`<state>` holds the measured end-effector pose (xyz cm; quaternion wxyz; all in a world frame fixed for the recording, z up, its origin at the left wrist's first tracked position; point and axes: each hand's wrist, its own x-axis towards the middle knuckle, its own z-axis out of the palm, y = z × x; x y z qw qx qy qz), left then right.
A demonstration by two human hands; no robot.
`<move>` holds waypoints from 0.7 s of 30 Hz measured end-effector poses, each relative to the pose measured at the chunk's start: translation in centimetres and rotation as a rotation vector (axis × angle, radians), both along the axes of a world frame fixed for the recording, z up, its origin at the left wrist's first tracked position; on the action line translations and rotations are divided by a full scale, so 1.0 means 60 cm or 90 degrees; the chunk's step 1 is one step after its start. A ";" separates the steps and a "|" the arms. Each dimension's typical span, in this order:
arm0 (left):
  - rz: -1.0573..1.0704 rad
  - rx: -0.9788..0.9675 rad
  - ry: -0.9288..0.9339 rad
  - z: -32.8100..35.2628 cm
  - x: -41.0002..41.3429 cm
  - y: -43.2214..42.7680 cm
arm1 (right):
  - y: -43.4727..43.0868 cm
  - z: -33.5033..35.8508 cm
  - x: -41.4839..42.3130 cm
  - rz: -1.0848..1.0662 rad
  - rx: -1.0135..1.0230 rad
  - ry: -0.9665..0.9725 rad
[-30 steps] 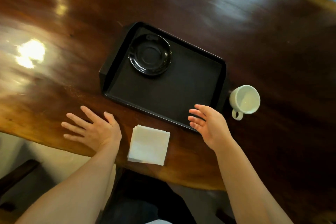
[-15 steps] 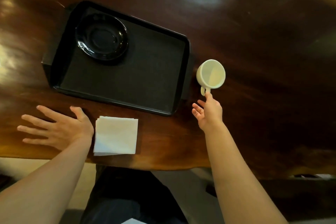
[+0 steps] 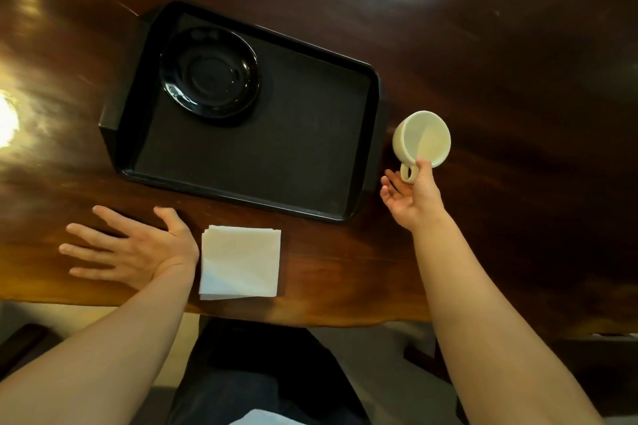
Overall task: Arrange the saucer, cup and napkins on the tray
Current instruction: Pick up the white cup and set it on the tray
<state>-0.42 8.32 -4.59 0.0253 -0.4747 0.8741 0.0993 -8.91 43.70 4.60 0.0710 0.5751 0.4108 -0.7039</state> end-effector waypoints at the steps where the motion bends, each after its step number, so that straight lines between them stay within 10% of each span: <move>1: 0.000 -0.001 0.001 -0.001 0.000 0.000 | 0.000 0.002 -0.002 0.000 0.007 0.000; 21: 0.006 0.016 -0.015 0.006 -0.003 0.000 | -0.127 0.066 -0.053 0.165 0.019 0.091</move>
